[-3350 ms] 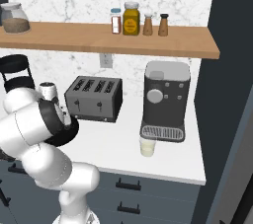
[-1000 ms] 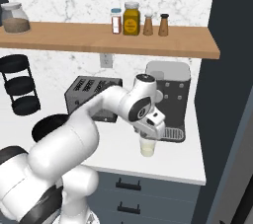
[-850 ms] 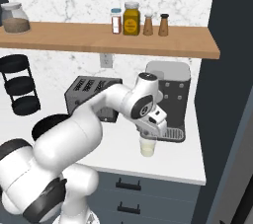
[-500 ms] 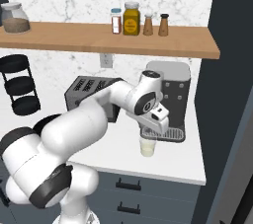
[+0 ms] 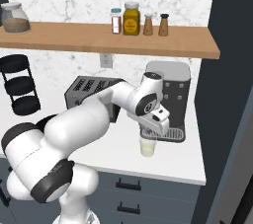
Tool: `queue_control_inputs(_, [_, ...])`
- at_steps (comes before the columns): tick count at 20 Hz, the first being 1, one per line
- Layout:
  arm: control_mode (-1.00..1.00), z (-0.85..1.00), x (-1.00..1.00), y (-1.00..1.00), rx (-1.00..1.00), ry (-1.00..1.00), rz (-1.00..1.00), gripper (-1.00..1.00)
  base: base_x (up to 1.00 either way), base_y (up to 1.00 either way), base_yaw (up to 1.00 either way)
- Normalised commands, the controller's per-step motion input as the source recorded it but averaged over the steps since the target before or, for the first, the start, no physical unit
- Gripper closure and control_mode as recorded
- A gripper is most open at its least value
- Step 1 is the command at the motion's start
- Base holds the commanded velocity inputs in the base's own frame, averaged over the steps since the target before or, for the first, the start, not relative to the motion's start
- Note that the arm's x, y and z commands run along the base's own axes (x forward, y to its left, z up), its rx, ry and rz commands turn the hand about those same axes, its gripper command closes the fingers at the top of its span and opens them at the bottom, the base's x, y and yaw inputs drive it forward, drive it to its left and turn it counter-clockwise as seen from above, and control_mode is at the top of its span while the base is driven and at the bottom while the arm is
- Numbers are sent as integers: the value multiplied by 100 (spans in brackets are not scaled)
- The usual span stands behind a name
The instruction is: Grab a lemon wedge from the fridge and one ice cube from the ice bowl, and put them in the glass of lemonade.
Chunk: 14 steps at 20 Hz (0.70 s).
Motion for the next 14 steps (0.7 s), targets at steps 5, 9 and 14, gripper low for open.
queue_control_inputs(5, [-100,0,7,-1,0,0,0,100,0,0,0])
queue_control_inputs(9, [-100,0,54,-1,0,1,0,100,0,0,0])
queue_control_inputs(14, [-100,-4,25,-7,0,1,0,100,0,0,0])
